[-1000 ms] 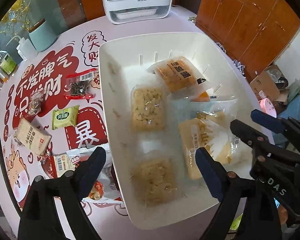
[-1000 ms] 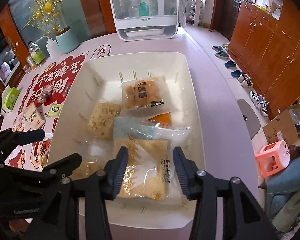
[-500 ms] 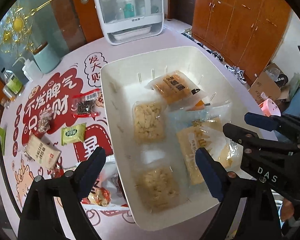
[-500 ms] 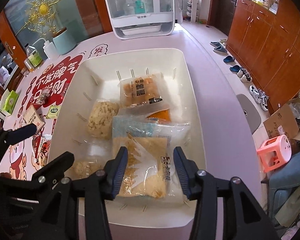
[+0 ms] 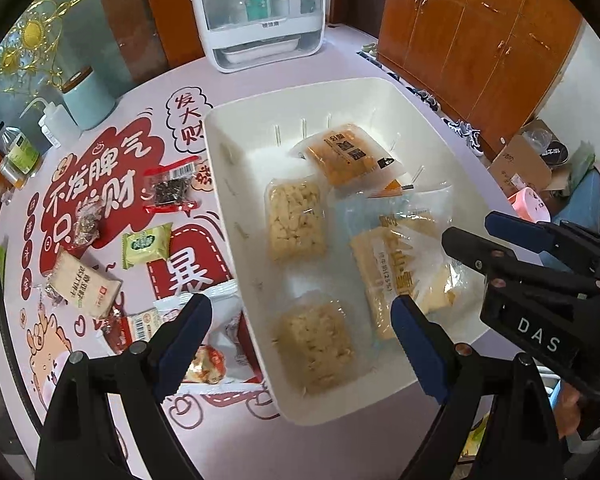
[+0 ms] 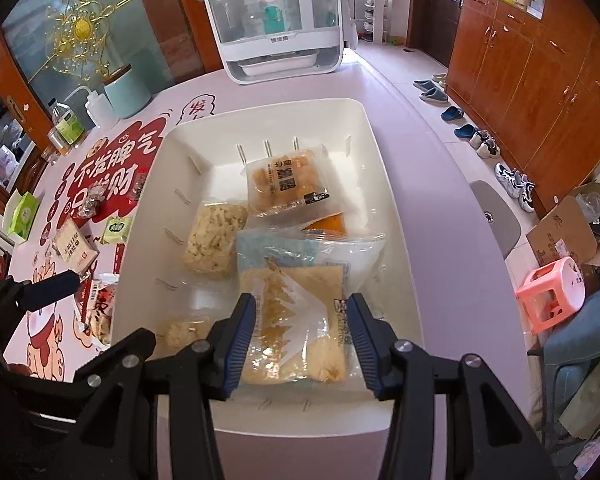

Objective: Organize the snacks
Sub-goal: 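Withdraw both tools from the tray toward the remaining snacks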

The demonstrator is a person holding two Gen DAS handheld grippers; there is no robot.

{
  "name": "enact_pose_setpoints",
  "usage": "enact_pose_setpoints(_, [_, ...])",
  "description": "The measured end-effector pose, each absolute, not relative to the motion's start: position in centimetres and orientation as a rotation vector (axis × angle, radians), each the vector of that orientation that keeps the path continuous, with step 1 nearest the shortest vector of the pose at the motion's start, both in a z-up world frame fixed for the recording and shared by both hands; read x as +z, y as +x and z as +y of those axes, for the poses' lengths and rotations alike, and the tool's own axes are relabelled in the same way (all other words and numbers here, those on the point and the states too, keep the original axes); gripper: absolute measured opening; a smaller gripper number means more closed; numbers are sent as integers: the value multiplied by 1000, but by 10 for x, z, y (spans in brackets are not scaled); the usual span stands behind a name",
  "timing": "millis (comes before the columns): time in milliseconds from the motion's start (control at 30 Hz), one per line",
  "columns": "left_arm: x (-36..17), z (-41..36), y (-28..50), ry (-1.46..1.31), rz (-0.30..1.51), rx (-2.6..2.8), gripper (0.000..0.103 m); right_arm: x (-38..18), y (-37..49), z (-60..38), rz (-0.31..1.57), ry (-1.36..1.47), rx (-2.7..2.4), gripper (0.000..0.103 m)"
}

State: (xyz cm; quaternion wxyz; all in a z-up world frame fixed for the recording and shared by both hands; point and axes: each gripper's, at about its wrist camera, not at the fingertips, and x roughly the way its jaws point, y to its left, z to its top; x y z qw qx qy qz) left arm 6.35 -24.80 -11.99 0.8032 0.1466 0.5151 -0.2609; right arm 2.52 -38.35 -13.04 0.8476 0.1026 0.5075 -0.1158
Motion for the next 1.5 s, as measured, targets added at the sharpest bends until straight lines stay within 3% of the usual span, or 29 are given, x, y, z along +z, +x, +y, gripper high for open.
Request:
enact_pose_setpoints(267, [-89, -208, 69, 318, 1054, -542, 90, -112, 24, -357, 1036, 208, -249, 48])
enact_pose_setpoints(567, [-15, -109, 109, 298, 908, -393, 91, -65, 36, -300, 929, 149, -204, 48])
enact_pose_setpoints(833, [6, -29, 157, 292, 866, -273, 91, -36, 69, -244, 850, 84, -150, 60])
enact_pose_setpoints(1167, [-32, 20, 239, 165, 920, -131, 91, -56, 169, -206, 905, 140, -64, 61])
enact_pose_setpoints(1500, [-157, 21, 309, 43, 1215, -103, 90, -151, 276, -200, 1146, 214, -80, 61])
